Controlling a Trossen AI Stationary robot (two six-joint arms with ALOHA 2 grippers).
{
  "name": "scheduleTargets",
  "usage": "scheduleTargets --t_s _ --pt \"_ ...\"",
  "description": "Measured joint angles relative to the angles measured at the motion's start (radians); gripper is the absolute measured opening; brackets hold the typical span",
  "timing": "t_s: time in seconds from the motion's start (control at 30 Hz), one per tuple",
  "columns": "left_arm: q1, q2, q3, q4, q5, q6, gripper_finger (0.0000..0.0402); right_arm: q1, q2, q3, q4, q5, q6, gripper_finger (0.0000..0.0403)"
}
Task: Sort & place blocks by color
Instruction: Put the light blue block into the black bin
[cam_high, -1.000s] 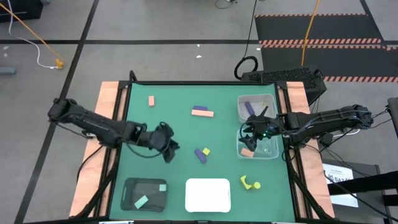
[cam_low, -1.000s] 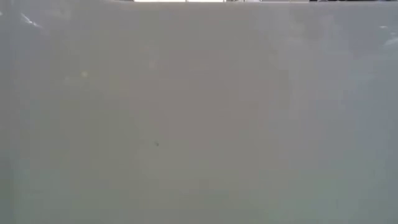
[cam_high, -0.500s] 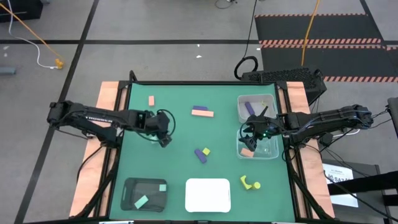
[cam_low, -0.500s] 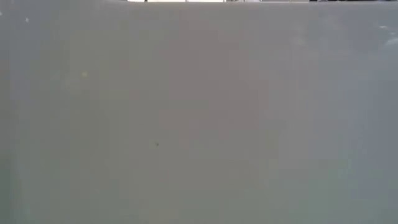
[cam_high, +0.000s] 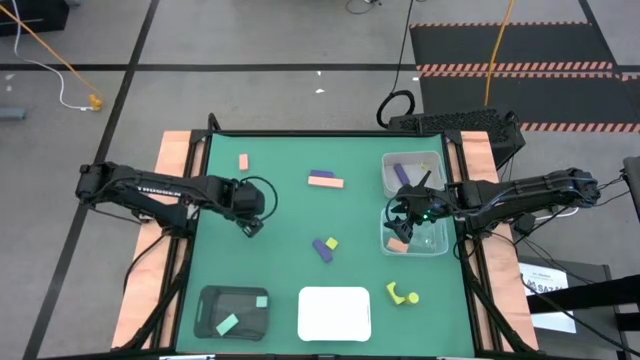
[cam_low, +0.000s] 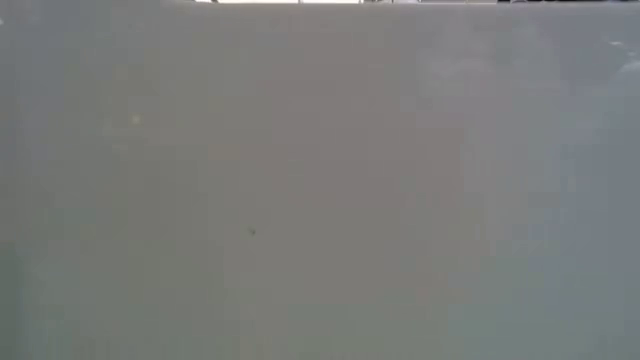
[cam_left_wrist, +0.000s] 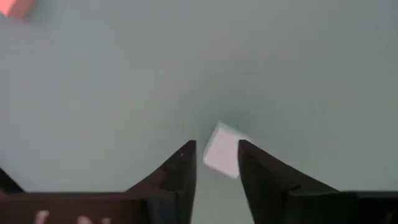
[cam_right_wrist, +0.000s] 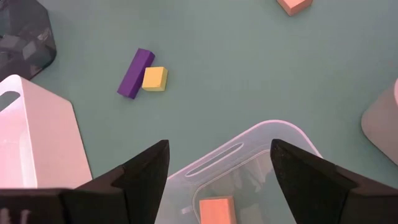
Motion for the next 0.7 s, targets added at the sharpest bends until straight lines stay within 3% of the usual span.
scheduleTargets --t_s 0.37,0.53,0.7 --pt "0.0 0.0 -0.104 0.094 0.043 0.101 0.0276 0.0 0.0 0.0 0.0 0.0 0.0 0.0272" --pt "0.0 0.0 -0.162 0.166 0.073 0.16 0.0303 0.0 0.0 0.0 0.0 0.0 0.0 0.0272" --pt "0.0 0.0 -0.225 0.243 0.068 0.159 0.0294 0.0 0.0 0.0 0.0 0.0 0.0 0.0272"
